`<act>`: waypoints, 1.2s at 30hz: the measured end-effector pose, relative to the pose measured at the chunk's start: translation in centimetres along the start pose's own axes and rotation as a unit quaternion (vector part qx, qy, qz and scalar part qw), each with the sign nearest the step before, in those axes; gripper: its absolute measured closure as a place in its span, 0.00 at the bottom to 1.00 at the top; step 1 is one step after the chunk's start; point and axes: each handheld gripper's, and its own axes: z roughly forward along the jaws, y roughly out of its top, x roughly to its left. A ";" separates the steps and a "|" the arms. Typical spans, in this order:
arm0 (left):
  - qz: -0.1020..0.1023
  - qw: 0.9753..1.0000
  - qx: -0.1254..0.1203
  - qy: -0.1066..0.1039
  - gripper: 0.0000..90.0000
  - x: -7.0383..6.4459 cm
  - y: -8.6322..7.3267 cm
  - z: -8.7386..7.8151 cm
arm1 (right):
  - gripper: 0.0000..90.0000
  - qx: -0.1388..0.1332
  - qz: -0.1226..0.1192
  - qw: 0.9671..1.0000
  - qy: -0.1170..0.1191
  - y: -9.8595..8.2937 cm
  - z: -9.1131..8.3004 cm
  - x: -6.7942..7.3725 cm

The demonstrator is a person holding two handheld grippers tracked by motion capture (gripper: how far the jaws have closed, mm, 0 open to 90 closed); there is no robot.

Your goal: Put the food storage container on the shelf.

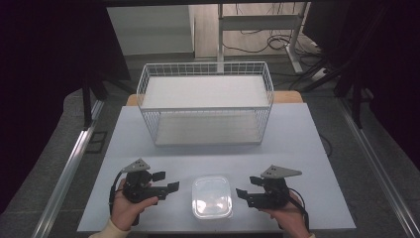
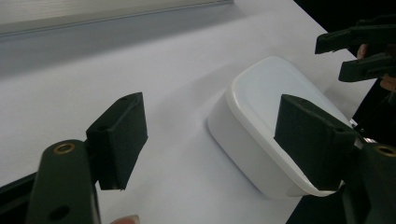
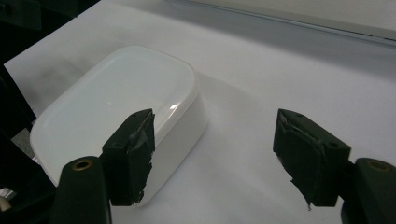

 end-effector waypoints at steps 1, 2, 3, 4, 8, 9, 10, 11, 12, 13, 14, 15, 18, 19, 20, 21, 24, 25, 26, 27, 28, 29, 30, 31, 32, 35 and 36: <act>-0.001 1.000 0.003 -0.002 0.27 -0.1 0.0 0.1 | 0.32 -0.002 0.002 1.000 0.000 0.0 0.0 0.0; -0.003 1.000 0.005 -0.005 0.27 -0.1 0.0 0.2 | 0.33 -0.001 0.005 1.000 0.002 0.0 0.0 0.0; -0.004 1.000 0.007 -0.008 0.27 -0.1 0.0 0.3 | 0.33 -0.001 0.010 1.000 0.004 0.0 0.0 -0.1; -0.007 1.000 0.008 -0.010 0.27 -0.2 0.0 0.3 | 0.33 -0.003 0.021 1.000 0.007 0.0 0.0 -0.1; -0.017 1.000 0.009 -0.017 0.27 -0.3 -0.1 0.6 | 0.34 -0.003 0.028 1.000 0.012 0.2 0.0 0.1; -0.018 1.000 0.010 -0.018 0.27 -0.3 -0.1 0.6 | 0.34 -0.002 0.031 0.999 0.013 0.2 0.0 0.1; -0.021 1.000 0.011 -0.020 0.27 -0.4 -0.1 0.8 | 0.35 0.000 0.035 0.999 0.016 0.3 0.1 0.2; -0.023 0.999 0.012 -0.021 0.27 -0.4 -0.1 0.9 | 0.35 0.000 0.039 0.999 0.020 0.3 0.2 0.3; -0.024 0.999 0.013 -0.022 0.27 -0.4 -0.1 1.0 | 0.35 0.001 0.042 0.999 0.023 0.4 0.3 0.4; -0.024 0.999 0.015 -0.023 0.27 -0.5 0.0 1.2 | 0.36 0.002 0.046 0.999 0.026 0.4 0.3 0.4; -0.023 0.999 0.018 -0.025 0.27 -0.5 0.0 1.3 | 0.36 0.003 0.046 0.998 0.029 0.5 0.4 0.5; -0.026 0.999 0.021 -0.027 0.27 -0.5 -0.1 1.6 | 0.36 0.005 0.051 0.998 0.033 0.6 0.5 0.6; -0.037 0.998 0.026 -0.036 0.27 -0.6 -0.2 2.0 | 0.37 0.007 0.055 0.998 0.038 0.6 0.6 0.7; -0.040 0.998 0.029 -0.041 0.27 -0.7 -0.2 2.2 | 0.37 0.007 0.057 0.998 0.041 0.6 0.7 0.7; -0.043 0.998 0.029 -0.043 0.27 -0.8 -0.2 2.3 | 0.37 0.009 0.061 0.997 0.043 0.6 0.7 0.7; -0.047 0.997 0.031 -0.047 0.27 -0.9 -0.2 2.4 | 0.38 0.011 0.065 0.997 0.045 0.6 0.8 0.8; -0.055 0.996 0.036 -0.051 0.27 -1.5 -0.2 2.9 | 0.38 0.018 0.068 0.996 0.048 0.8 1.1 0.8; -0.059 0.996 0.040 -0.052 0.26 -1.6 -0.2 3.2 | 0.39 0.019 0.070 0.996 0.054 1.1 1.4 0.9; -0.062 0.996 0.043 -0.056 0.26 -1.8 -0.2 3.4 | 0.39 0.019 0.070 0.996 0.054 1.1 1.4 0.9; -0.064 0.995 0.046 -0.059 0.27 -1.9 -0.2 3.7 | 0.39 0.021 0.072 0.995 0.059 1.3 1.7 0.9; -0.069 0.994 0.048 -0.062 0.27 -2.0 -0.2 3.9 | 0.40 0.023 0.076 0.995 0.063 1.4 1.9 0.9; -0.075 0.994 0.051 -0.066 0.27 -2.1 -0.2 4.1 | 0.41 0.025 0.080 0.994 0.065 1.5 2.2 0.9; -0.078 0.993 0.051 -0.068 0.27 -2.1 -0.3 4.2 | 0.42 0.030 0.088 0.993 0.071 1.6 2.5 0.8; -0.082 0.993 0.053 -0.071 0.28 -2.0 -0.3 4.4 | 0.42 0.032 0.092 0.992 0.075 1.6 2.7 0.8; -0.086 0.992 0.054 -0.073 0.28 -1.9 -0.3 4.5 | 0.43 0.036 0.096 0.992 0.079 1.5 3.0 0.7; -0.097 0.990 0.058 -0.082 0.31 -1.8 -0.6 4.8 | 0.45 0.046 0.098 0.991 0.084 1.1 3.4 0.9; -0.098 0.990 0.060 -0.084 0.33 -1.8 -0.6 4.9 | 0.45 0.047 0.100 0.990 0.085 1.0 3.5 0.9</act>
